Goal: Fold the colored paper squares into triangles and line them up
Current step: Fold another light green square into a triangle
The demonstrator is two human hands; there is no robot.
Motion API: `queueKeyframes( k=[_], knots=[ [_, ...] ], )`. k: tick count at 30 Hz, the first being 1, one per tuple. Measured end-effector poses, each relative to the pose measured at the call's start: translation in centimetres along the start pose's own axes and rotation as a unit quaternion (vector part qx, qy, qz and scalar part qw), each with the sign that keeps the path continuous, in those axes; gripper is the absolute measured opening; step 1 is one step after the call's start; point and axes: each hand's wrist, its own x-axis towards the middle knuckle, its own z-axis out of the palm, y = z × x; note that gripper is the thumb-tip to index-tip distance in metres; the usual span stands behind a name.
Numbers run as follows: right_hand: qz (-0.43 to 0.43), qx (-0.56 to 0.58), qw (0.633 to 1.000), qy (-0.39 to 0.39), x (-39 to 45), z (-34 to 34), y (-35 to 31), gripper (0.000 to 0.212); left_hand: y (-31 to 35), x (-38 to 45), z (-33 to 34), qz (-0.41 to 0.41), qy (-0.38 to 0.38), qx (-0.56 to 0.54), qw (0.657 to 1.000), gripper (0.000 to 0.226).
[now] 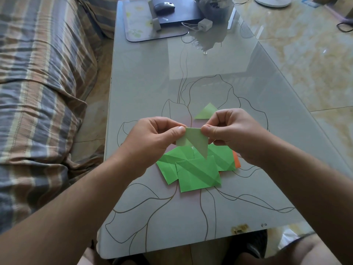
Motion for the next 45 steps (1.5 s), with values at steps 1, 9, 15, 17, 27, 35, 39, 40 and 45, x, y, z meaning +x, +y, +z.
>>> queueKeyframes(
  k=[1,9,15,17,27,35,39,40,45],
  knots=[
    [0.002,0.002,1.0,-0.004,-0.04,0.08,0.01,0.014,-0.04,0.02,0.04,-0.007,0.002,-0.008,1.0,0.009],
    [-0.008,0.008,1.0,-0.023,-0.13,0.14,0.02,0.016,-0.09,0.12,-0.15,-0.014,0.022,-0.023,0.999,0.009],
    [-0.029,-0.005,0.999,-0.013,-0.15,-0.06,0.12,0.009,-0.01,0.19,-0.44,-0.008,0.011,-0.03,0.999,0.009],
    [-0.022,-0.001,1.0,-0.005,-0.06,-0.03,0.22,0.01,-0.02,0.17,-0.46,-0.01,0.008,-0.032,0.999,0.009],
    [-0.002,0.022,1.0,-0.005,-0.09,-0.33,0.09,0.009,-0.39,0.49,-0.68,-0.025,0.013,-0.018,0.999,0.008],
    [0.051,0.044,0.998,-0.012,0.05,-0.47,-0.21,0.019,-0.56,0.34,-0.66,-0.029,0.006,0.014,0.999,0.01],
    [0.06,0.06,0.996,-0.028,-0.19,-0.34,-0.35,0.007,-0.69,0.49,-0.62,-0.035,0.024,0.012,0.999,0.012],
    [0.059,0.064,0.996,-0.028,-0.24,-0.3,-0.35,0.008,-0.73,0.55,-0.66,-0.038,0.03,0.008,0.999,0.012],
    [0.047,0.058,0.997,-0.024,-0.4,0.18,-0.37,0.013,-0.84,0.7,-0.76,-0.051,0.037,0.006,0.998,0.013]
  ],
)
